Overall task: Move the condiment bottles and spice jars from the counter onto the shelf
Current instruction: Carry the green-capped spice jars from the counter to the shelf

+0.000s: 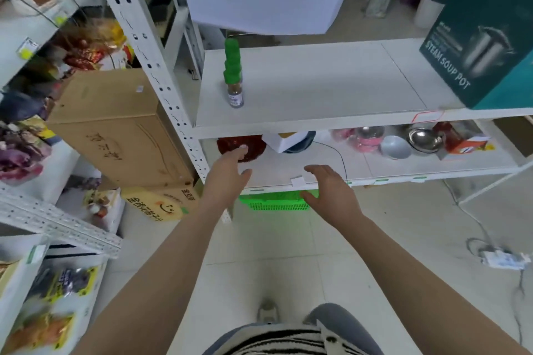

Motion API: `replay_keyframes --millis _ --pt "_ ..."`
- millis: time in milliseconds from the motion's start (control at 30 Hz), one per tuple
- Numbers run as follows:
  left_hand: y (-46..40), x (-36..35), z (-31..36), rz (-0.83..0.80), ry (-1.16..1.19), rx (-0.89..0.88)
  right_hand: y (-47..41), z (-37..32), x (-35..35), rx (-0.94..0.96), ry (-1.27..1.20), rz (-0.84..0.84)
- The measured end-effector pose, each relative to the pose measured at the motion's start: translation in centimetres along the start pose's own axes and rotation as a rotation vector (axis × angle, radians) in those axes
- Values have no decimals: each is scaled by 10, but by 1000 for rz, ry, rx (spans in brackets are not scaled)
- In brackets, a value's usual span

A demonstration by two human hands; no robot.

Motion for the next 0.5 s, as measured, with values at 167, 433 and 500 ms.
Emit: replay_keyframes --millis 167,433,500 --pt "-56 11 5 77 148 124 -67 13 -3 88 -16 -56" --pt "-141 12 21 256 274 265 -170 38 6 283 -39 -170" --pt "-157 14 24 319 283 313 -190 41 5 317 -30 -210"
Point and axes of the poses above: each hand's wrist, its own y-axis away from the middle knuckle, its own x-axis out of the back of the hand, z = x × y, the point moved 8 cm from there along -y, towards the middle knuckle, and after that the axes turned 12 degrees about x, right-handed, at the moved point
